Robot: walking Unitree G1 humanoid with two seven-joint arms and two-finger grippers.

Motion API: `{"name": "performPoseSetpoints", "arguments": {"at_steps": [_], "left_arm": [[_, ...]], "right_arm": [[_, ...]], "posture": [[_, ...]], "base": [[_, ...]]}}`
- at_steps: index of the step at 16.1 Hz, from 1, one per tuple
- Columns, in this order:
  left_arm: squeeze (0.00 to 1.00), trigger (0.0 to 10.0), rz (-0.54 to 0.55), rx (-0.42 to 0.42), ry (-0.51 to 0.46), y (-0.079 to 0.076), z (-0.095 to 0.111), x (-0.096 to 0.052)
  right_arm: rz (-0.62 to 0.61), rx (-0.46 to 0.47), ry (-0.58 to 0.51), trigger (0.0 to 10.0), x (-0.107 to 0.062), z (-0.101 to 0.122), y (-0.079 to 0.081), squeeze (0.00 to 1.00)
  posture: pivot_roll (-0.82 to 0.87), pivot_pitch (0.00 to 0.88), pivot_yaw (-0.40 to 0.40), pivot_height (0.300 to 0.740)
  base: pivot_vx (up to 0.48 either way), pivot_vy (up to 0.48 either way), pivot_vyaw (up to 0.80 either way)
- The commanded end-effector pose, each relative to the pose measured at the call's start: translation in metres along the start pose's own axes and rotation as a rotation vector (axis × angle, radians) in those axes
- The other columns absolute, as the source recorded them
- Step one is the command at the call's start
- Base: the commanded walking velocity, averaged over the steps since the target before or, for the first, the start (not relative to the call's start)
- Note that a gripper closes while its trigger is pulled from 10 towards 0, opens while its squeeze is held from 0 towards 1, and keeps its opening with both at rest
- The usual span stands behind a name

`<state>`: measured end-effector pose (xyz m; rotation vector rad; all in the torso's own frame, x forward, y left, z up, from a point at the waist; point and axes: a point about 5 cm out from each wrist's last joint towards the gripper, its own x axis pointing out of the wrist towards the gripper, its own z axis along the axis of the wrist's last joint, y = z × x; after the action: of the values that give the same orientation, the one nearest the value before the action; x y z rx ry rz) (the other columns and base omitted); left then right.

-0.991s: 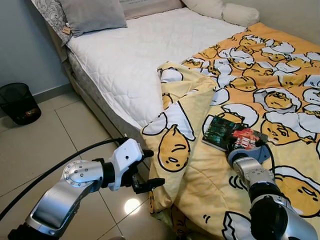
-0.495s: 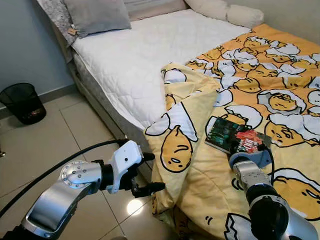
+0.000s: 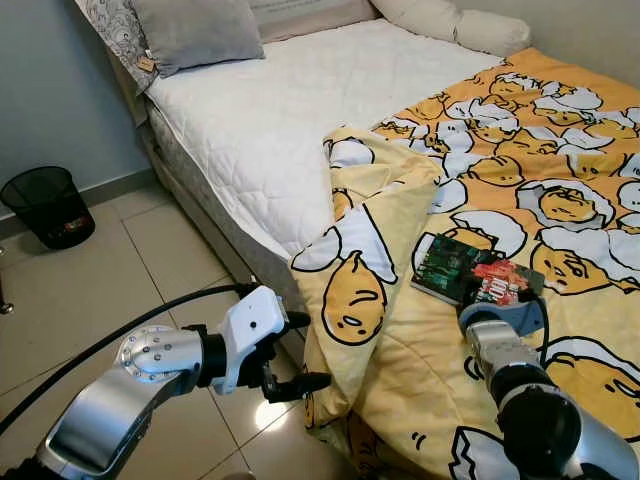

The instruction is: Clean up the room

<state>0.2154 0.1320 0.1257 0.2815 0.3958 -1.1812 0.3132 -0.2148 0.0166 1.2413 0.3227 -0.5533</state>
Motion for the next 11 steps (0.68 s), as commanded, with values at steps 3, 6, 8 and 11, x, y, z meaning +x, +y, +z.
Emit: {"name": "performPoseSetpoints", "arguments": {"at_steps": [3,6,8,11], "left_arm": [[0.79,10.0,-0.003,0.01,-0.016,-0.003,0.005,0.0],[0.8,10.0,0.019,0.0,-0.032,-0.004,0.008,0.001],[0.79,10.0,0.03,0.001,-0.034,-0.005,0.009,-0.001],[0.79,10.0,0.067,0.004,-0.054,-0.004,0.014,-0.002]], "right_arm": [[0.079,0.066,-0.072,10.0,0.003,0.016,0.021,0.0],[0.083,0.077,-0.083,5.3,0.003,0.016,0.023,0.0],[0.068,0.065,-0.073,5.1,0.003,0.014,0.021,0.0],[0.012,0.033,-0.058,10.0,0.003,0.01,0.012,0.0]], "posture": [[0.04,0.0,-0.005,0.74],[0.06,0.0,-0.014,0.74],[0.07,0.0,-0.015,0.74],[0.09,0.022,-0.008,0.74]], "base": [[0.0,0.0,0.0],[0.0,0.0,0.0],[0.0,0.0,0.0],[0.0,0.0,0.0]]}}
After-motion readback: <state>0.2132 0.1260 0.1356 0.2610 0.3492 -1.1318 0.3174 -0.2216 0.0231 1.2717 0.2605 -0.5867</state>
